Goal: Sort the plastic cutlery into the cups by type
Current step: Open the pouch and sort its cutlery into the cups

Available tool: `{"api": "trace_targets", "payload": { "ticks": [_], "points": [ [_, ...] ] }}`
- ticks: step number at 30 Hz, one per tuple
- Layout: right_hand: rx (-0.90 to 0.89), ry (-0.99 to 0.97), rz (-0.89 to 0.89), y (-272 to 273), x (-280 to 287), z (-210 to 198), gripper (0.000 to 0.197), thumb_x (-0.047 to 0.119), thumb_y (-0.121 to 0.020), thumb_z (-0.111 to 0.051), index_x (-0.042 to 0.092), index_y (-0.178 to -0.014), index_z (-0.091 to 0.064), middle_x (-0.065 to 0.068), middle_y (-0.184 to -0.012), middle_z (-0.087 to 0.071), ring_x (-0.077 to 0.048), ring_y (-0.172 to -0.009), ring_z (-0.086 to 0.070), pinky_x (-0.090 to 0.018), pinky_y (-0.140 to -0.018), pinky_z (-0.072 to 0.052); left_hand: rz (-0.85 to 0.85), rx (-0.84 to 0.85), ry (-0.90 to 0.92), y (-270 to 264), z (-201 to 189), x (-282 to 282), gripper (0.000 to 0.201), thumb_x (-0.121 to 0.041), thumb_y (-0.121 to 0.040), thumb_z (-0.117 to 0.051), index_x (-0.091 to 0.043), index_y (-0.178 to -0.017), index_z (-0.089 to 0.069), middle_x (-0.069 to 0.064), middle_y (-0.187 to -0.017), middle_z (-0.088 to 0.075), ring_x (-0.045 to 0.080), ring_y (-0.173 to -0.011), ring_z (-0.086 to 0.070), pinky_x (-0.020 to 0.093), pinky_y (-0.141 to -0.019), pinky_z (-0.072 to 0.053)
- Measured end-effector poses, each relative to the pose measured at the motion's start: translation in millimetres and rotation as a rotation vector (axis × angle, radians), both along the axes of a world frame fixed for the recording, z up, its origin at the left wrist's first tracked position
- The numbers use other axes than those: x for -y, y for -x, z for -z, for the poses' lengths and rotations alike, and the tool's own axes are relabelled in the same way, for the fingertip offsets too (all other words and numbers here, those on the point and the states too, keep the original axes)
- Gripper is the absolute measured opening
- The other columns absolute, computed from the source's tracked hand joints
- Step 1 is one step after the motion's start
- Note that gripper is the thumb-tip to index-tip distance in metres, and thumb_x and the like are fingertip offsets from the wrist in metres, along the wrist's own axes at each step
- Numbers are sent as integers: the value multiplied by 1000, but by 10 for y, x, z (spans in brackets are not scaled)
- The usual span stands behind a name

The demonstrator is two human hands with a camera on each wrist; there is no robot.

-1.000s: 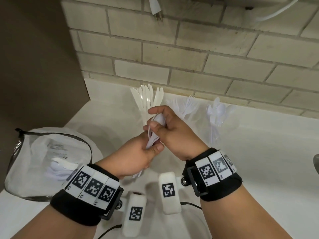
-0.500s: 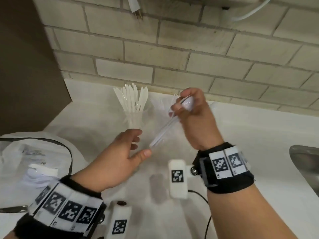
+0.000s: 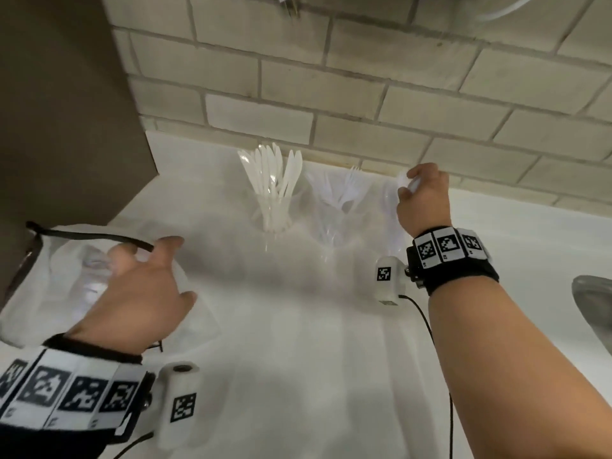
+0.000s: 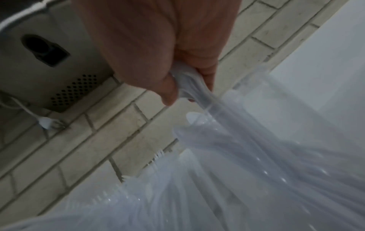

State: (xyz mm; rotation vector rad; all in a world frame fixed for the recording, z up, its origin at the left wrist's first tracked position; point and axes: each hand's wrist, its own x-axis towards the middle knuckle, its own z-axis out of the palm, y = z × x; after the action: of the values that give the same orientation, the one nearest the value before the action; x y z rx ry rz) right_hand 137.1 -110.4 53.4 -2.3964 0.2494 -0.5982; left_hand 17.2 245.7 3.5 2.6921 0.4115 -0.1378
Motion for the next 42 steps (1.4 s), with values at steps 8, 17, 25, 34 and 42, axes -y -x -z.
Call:
{"api": "trace_targets", "payload": {
  "ticks": [8,17,25,34,42],
  "points": [
    [128,332,37,109,-303,17,53,15,-86,-56,11,-138,-44,-24,-140,-38,-45,-127,-34,-46,-108,-29,68,-6,2,-147,1,349,48,0,-83,-48,-4,-129,-36,20,-139,-25,36,-122,-39,31,-86,-42],
    [70,159,-564,518,-1527,-254,24,10,-91,-52,16,-109,-67,-2,-124,-52,-17,-119,-47,-8,-91,-26,196,87,94,-177,-72,803,36,-5,-86,-50,1,-121,-41,20,-134,-34,35,-106,-53,32,-76,-41],
    [-573,293,-1018,675,-1816,-457,30,4,-92,-50,21,-106,-71,14,-91,-62,-7,-94,-59,-12,-78,-44,576,-30,85,-88,-146,807,22,-6,-91,-44,-2,-112,-47,16,-110,-56,24,-88,-57,35,-80,-49],
    [-547,217,-985,698,-2052,-93,27,11,-93,-53,16,-115,-68,4,-113,-65,-8,-100,-55,-16,-84,-38,51,382,-106,105,-300,92,19,-27,-85,-61,-40,-97,-66,2,-122,-40,28,-114,-35,39,-95,-30],
    [-739,753,-798,574,-2436,372,84,48,-78,-70,7,-142,-34,-10,-138,-44,-27,-122,-47,-31,-96,-44,91,-125,3,-66,-88,-110,63,3,-82,-44,-20,-140,-39,14,-139,-28,25,-102,-54,24,-89,-42]
  ]
}}
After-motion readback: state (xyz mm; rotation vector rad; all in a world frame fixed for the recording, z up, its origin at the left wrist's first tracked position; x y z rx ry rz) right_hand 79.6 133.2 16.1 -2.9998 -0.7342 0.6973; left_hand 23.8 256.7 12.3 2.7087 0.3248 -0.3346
